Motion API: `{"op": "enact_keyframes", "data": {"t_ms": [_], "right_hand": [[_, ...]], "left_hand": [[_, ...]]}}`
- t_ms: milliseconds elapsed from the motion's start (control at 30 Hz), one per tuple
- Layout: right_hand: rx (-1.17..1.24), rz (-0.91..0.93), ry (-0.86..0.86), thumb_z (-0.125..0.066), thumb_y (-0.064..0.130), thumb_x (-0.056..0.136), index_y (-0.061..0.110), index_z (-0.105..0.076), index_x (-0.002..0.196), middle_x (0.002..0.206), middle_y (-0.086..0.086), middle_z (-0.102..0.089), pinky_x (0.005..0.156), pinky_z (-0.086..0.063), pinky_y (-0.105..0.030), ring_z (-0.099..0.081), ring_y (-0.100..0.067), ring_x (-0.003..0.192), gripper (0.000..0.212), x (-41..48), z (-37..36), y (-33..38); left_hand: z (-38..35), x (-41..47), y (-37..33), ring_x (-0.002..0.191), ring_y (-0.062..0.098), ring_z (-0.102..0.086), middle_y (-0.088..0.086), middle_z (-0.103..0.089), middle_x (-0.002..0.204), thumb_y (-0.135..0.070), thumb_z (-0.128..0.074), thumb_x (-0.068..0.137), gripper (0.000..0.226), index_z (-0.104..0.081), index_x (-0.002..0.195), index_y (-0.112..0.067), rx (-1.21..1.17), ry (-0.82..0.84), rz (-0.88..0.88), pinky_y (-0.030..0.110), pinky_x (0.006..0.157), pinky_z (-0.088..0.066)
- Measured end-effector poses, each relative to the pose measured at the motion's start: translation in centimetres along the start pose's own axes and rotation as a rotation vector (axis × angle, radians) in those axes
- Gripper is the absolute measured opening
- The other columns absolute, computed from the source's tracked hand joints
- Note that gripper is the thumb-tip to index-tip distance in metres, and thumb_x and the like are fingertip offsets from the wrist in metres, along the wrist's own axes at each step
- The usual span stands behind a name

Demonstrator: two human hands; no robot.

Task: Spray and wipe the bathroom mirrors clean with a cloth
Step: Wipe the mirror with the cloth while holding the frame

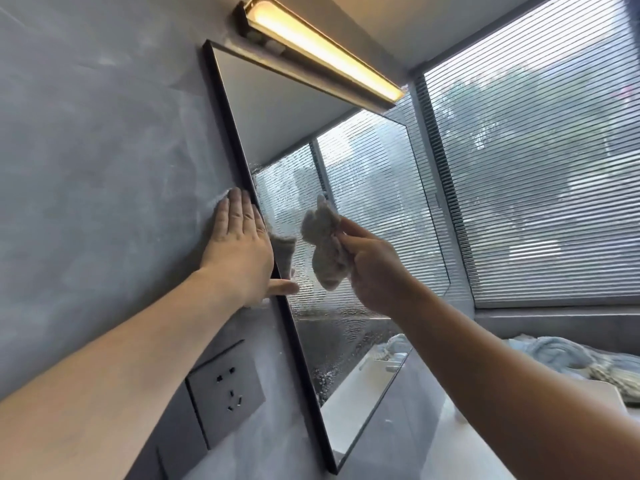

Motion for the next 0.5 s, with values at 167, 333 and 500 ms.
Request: {"op": "enact_keyframes", "data": {"t_ms": [167,333,500], "right_hand": [[0.172,-0.085,0.094,-0.034,0.007,0.110,0.010,-0.056,0.145,0.135,-0.023,-0.066,0.107,-0.051,-0.056,-0.062,-0.037,0.129,0.042,-0.9,-0.2,1.1],[0.189,-0.098,0.162,-0.032,0.008,0.109,0.007,-0.053,0.146,0.136,-0.027,-0.064,0.109,-0.048,-0.058,-0.059,-0.042,0.131,0.043,-1.7,-0.8,1.9],[0.108,-0.107,0.212,-0.039,0.005,0.105,0.008,-0.051,0.148,0.137,-0.026,-0.063,0.112,-0.046,-0.058,-0.058,-0.042,0.132,0.044,-2.2,-1.5,2.2]], "left_hand": [[1.9,-0.3,1.3,0.157,0.033,-0.011,0.021,-0.017,0.168,-0.095,-0.003,0.063,0.139,-0.019,0.157,0.005,-0.024,-0.048,0.064,0.066,0.122,0.003],[5.9,-0.8,2.0,0.109,0.031,-0.057,0.011,-0.061,0.114,-0.095,-0.017,0.066,0.110,-0.062,0.114,-0.008,-0.282,-0.439,-0.025,0.050,0.100,-0.039],[7.2,-0.6,0.0,0.134,0.019,-0.048,-0.001,-0.054,0.145,-0.077,-0.059,0.077,0.084,-0.051,0.143,-0.025,-0.823,-0.408,-0.368,0.050,0.112,-0.035]]}}
Point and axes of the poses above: each hand's wrist, its own x-axis towards the middle knuckle, its own z-axis out of the back of the hand, y = z × x, the point moved 8 cm from there along x, towards the middle knuckle
